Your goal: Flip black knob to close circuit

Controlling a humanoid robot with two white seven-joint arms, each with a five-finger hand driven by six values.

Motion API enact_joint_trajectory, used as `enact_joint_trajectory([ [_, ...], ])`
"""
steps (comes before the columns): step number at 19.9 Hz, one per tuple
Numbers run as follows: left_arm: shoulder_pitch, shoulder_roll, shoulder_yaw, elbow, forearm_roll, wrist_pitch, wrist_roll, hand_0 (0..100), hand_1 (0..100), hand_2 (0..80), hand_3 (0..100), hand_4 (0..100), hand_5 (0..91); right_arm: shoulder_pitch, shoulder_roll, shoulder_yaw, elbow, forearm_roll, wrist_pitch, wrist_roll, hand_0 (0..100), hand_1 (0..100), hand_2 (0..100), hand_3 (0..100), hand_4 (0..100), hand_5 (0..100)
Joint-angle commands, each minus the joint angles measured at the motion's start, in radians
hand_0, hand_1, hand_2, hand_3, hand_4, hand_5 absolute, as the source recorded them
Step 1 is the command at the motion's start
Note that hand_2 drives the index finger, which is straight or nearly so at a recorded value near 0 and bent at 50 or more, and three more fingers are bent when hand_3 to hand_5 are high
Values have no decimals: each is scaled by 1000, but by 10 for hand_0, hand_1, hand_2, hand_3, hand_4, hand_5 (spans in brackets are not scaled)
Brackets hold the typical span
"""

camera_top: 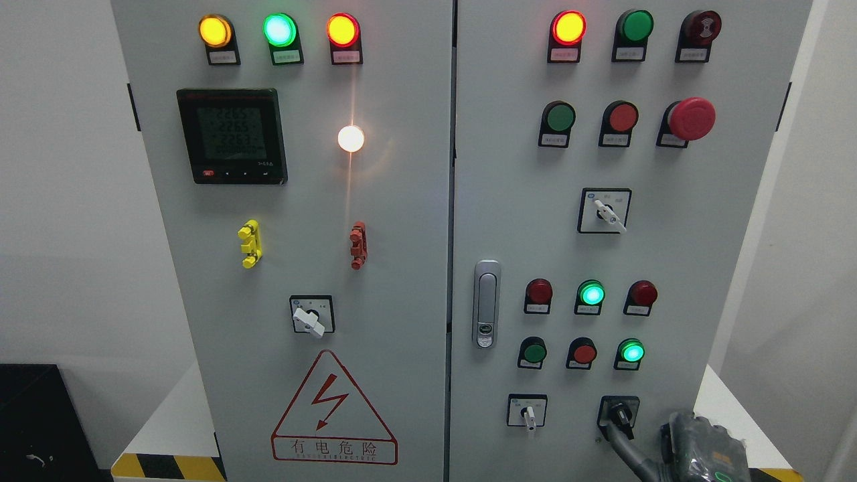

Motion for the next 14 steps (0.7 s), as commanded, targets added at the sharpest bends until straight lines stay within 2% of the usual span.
enact_joint_trajectory([
  [1,6,0,0,0,0,0,0,120,556,0,0,0,0,-2,-2,-29,-6,-5,3,-3,0,0,928,1000,984,987],
  [14,6,0,0,0,0,0,0,120,556,0,0,0,0,-17,-2,-35,-32,-11,4,-2,0,0,928,1000,984,987],
])
